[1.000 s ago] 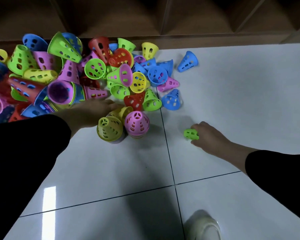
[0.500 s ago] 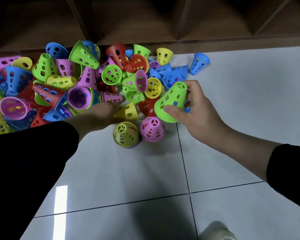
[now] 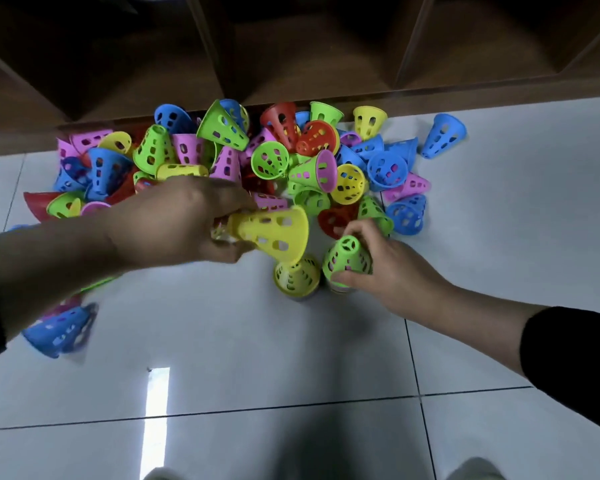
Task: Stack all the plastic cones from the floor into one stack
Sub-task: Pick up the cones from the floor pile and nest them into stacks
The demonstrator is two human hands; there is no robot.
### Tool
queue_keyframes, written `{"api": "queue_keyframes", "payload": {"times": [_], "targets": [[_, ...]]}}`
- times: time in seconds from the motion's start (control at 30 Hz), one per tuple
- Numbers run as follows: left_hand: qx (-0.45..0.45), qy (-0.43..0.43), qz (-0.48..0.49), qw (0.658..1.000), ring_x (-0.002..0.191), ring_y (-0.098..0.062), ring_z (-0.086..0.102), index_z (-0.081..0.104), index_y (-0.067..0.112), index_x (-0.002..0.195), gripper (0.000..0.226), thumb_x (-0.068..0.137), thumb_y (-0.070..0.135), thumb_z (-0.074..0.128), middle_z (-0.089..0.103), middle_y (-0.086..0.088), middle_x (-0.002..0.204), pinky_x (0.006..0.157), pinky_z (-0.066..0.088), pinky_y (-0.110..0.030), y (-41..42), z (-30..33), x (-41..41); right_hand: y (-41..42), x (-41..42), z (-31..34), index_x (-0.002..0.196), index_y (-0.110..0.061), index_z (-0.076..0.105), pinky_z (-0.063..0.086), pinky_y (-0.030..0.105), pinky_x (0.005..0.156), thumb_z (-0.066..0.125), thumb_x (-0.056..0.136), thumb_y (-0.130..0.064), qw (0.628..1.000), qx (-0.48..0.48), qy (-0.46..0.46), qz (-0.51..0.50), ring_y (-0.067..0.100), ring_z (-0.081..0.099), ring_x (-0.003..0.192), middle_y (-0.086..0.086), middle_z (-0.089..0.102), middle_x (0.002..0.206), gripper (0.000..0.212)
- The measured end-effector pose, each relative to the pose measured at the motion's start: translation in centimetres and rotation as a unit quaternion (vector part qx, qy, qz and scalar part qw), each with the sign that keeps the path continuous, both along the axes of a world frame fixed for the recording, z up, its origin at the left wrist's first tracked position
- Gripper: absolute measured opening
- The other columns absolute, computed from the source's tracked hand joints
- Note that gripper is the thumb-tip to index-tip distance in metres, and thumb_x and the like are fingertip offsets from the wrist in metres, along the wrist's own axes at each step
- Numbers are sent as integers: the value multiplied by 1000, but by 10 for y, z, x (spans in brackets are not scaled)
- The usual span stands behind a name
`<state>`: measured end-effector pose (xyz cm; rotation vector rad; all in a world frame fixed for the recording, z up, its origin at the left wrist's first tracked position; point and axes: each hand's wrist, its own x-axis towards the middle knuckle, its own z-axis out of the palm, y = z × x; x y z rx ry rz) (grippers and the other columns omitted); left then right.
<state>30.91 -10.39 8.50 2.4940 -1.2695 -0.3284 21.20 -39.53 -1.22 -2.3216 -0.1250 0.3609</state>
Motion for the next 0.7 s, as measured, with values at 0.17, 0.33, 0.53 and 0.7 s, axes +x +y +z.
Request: {"api": "queue_keyframes", "payload": {"times": [0.17,0.33,0.53,0.7], "targets": [[119,-4,-30,992,89,-15,59,63,22,116,34,89,43,66,60,5,99,73,51,-34,-40,-37,-32,-4,-3,-14,119,-43,34,53,39,85,75,78,-58,1000,-11,22,-5,15,63,105,-10,63,124,60],[143,-24,26,989,94,-16,59,56,29,123,51,91,66,42,54,8,100,59,29,-27,-66,-73,-42,-16,-1,-17,132,-40,41,44,23,98,44,85,-79,995,92,-15,-40,-2,50,125,-24,53,132,61],[-30,86,245,965,92,-15,63,64,26,121,58,95,68,33,64,4,119,74,50,-32,-60,-81,-13,-52,53,-46,125,-26,51,47,32,86,58,87,-63,980,-31,8,-195,17,58,110,-2,55,126,53],[43,207,361,908,96,-34,63,64,3,99,28,98,29,52,66,-14,98,74,51,-36,-95,-108,52,-49,82,-61,134,-13,49,41,32,78,61,88,-60,974,-122,42,-186,28,56,113,10,54,129,67]]}}
